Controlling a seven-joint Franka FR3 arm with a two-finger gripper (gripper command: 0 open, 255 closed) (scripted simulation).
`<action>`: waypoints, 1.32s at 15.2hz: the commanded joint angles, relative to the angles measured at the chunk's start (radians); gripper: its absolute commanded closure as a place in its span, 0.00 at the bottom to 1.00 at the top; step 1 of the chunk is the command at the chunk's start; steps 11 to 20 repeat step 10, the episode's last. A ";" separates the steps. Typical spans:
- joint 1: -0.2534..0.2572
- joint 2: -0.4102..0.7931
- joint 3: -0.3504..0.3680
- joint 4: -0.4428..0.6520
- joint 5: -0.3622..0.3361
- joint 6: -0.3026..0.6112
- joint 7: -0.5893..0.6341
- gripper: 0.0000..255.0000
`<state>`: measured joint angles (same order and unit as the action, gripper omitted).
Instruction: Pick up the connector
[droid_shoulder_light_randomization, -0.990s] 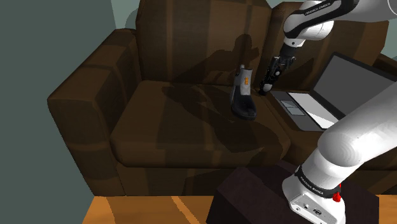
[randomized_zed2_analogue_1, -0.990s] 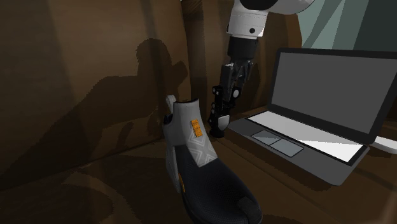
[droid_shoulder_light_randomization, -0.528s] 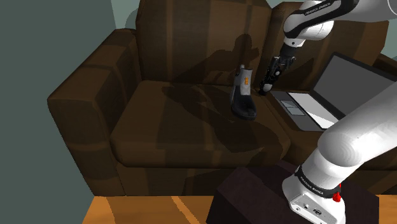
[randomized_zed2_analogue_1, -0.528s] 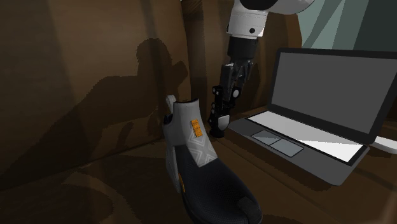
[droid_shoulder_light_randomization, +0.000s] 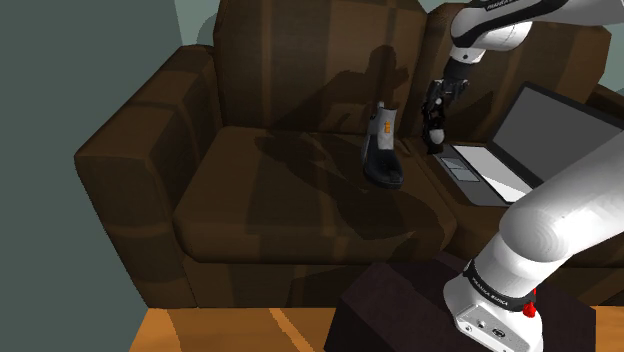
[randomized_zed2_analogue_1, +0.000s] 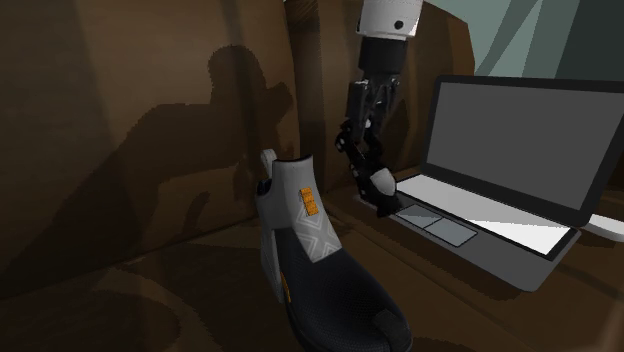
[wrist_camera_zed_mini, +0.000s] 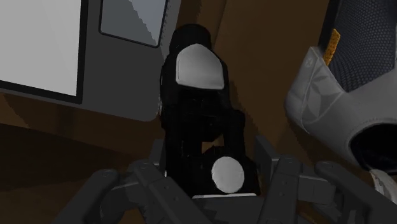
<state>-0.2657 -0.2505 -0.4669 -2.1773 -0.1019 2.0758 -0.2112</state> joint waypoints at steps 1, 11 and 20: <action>0.000 -0.006 0.002 0.020 -0.001 -0.026 0.001 1.00; 0.002 -0.019 0.011 0.105 -0.002 -0.123 0.004 1.00; 0.002 -0.019 0.011 0.105 -0.002 -0.123 0.004 1.00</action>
